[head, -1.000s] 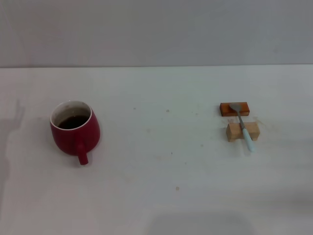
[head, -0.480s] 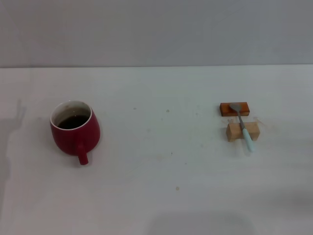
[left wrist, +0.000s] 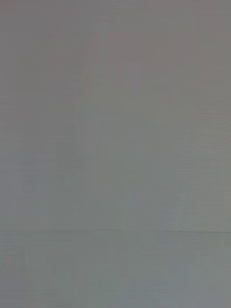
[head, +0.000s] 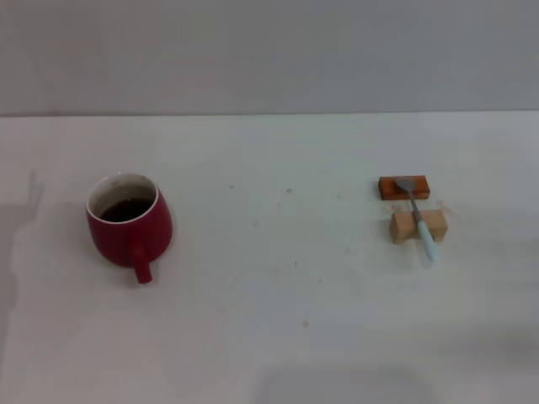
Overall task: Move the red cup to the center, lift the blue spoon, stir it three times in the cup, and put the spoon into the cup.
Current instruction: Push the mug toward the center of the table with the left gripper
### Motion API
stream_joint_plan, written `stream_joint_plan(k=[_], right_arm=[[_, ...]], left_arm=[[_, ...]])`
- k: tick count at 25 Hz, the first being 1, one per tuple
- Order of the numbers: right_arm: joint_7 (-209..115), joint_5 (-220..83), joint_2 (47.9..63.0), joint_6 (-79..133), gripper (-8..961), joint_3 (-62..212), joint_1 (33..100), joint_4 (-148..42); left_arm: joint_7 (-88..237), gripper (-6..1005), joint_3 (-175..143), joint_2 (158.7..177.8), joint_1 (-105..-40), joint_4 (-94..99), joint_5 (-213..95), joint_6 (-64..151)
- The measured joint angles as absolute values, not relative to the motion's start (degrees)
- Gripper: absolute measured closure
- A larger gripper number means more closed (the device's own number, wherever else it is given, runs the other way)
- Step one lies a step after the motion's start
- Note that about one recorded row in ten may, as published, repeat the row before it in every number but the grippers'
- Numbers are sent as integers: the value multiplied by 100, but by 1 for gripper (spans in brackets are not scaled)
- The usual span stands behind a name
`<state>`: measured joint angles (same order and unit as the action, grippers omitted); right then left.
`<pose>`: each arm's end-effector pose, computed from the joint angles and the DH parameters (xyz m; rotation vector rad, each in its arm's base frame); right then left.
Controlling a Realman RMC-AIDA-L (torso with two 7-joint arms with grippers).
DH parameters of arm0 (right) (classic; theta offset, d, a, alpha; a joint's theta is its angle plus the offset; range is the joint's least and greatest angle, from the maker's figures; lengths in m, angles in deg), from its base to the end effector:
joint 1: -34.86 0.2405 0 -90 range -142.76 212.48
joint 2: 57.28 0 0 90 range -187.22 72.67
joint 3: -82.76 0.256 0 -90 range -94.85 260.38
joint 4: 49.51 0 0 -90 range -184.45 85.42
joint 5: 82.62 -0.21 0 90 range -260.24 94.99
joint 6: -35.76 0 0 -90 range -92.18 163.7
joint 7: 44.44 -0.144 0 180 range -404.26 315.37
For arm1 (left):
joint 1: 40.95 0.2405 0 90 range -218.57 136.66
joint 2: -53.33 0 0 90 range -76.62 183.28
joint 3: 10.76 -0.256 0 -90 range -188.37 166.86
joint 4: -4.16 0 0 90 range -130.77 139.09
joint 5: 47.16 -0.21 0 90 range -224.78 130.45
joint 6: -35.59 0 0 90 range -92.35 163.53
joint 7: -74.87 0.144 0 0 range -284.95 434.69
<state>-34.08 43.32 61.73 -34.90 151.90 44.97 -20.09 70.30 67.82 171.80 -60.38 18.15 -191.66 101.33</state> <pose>0.3566 0.2895 0.0553 -1.0477 0.5065 0.6197 -0.3658 0.3205 0.0426 -1.2672 -0.5694 -0.6393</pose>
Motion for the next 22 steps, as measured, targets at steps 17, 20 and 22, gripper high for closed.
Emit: stream_joint_plan(k=[17,20,22], right_arm=[[-3403,4332,6173,-3488,119,15190,4488,-2003],[-3402,4333,6173,-3460,119,15191,4488,-2000],[-3401,4332,6173,-3453,119,15193,4487,-1999]], left_arm=[[7170,259,6753,17183,-6020,1772,-19191,10146],[7297,265,6725,17186,-5993,1765,-19204,10159],[7550,270,6593,17185,-5867,1747,-19207,10171]])
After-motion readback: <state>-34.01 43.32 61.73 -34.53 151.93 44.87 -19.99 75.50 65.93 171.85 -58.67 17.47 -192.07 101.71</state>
